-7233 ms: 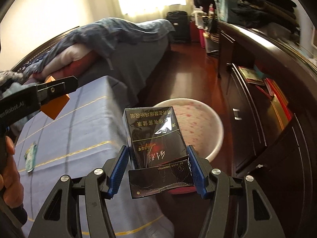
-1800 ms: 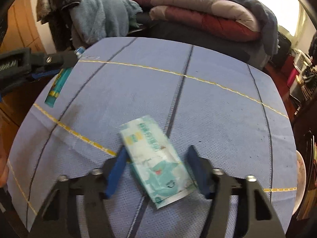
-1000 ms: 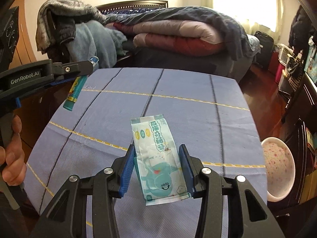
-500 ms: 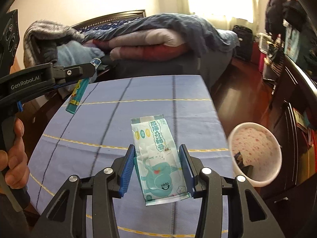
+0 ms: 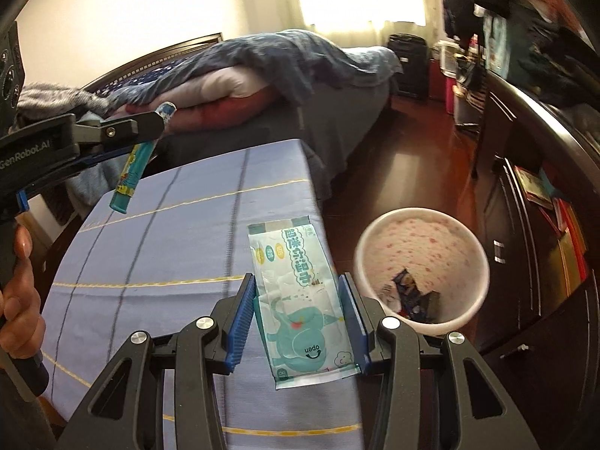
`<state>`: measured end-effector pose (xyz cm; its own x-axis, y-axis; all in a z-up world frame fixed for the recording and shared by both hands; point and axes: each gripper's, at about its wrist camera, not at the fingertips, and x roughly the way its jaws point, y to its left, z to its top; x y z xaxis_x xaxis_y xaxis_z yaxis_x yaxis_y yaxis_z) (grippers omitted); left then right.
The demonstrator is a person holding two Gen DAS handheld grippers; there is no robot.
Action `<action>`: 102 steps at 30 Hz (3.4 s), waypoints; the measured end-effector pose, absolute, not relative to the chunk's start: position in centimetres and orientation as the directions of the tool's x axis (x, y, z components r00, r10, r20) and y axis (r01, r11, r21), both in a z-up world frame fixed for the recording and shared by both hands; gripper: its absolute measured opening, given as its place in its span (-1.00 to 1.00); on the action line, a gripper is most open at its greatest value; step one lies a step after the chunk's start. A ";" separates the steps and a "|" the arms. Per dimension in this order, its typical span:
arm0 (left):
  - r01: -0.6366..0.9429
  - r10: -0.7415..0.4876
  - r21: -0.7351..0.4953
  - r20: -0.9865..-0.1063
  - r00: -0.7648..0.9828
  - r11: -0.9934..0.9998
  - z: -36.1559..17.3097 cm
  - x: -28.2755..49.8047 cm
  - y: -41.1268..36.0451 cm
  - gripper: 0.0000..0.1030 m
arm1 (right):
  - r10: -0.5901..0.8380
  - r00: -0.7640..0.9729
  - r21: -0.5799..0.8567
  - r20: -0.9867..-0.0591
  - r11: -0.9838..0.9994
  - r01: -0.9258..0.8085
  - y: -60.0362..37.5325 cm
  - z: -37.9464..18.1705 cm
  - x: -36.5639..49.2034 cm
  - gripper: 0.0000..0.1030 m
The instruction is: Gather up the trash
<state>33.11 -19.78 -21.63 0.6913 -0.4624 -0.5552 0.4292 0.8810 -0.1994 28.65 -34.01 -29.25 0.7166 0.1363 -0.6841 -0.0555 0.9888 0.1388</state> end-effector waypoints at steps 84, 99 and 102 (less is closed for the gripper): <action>0.130 -0.180 -0.134 -0.497 0.849 0.982 -16.0 26.5 -11.9 0.93 | -0.078 0.816 0.028 -0.572 0.993 0.115 -28.8 -22.2 24.0 0.93; -0.114 0.055 -0.143 -0.361 0.931 0.983 -8.7 10.2 1.5 0.93 | 0.126 0.926 -0.005 -0.357 0.991 -0.136 -18.1 -14.2 15.0 0.93; -0.139 0.093 -0.125 -0.317 0.944 0.982 -7.3 8.2 2.2 0.93 | 0.132 0.938 -0.012 -0.321 0.990 -0.144 -17.2 -13.1 13.8 0.93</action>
<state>8.15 2.23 -7.33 0.9437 0.0933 -0.3174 -0.1393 0.9823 -0.1253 13.76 -17.20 -13.10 0.9378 0.1324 -0.3208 -0.1437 0.9895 -0.0117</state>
